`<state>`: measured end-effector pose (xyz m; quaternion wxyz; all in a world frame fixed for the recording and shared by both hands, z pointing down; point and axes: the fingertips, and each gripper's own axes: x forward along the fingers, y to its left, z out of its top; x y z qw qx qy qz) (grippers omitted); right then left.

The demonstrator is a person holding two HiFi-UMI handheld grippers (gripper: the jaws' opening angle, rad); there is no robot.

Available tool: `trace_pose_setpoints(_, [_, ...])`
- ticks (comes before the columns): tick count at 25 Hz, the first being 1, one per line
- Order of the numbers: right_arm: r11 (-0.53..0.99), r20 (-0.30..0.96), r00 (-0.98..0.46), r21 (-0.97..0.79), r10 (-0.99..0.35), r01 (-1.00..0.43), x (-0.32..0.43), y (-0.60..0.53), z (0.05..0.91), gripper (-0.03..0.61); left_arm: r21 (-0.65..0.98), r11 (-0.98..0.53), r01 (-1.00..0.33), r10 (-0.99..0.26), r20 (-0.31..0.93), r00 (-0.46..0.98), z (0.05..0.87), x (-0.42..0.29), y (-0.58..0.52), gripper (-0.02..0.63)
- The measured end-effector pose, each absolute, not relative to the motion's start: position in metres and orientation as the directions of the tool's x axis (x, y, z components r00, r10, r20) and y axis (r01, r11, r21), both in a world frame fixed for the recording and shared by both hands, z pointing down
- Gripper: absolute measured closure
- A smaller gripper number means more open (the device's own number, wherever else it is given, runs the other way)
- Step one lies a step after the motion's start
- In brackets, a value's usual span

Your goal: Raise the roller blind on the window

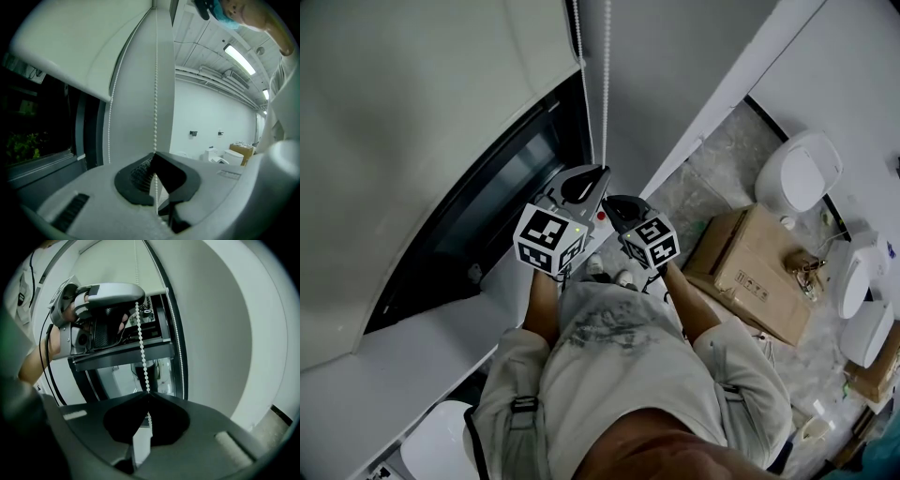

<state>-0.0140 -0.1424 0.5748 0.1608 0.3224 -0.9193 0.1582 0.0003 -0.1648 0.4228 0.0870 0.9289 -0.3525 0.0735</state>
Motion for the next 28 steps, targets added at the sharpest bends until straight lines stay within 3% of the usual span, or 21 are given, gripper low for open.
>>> trace_pose_setpoints(18, [0.738, 0.469, -0.723, -0.196, -0.508, -0.646, -0.01, -0.132, 0.606, 0.568, 0.16, -0.728, -0.667, -0.628, 0.237, 0.741, 0.454, -0.003, -0.156, 0.603])
trace_pose_setpoints(28, [0.773, 0.318, -0.762, -0.123, -0.564, -0.623, -0.014, -0.122, 0.547, 0.529, 0.13, -0.719, -0.683, -0.646, 0.236, 0.726, 0.45, -0.008, -0.163, 0.603])
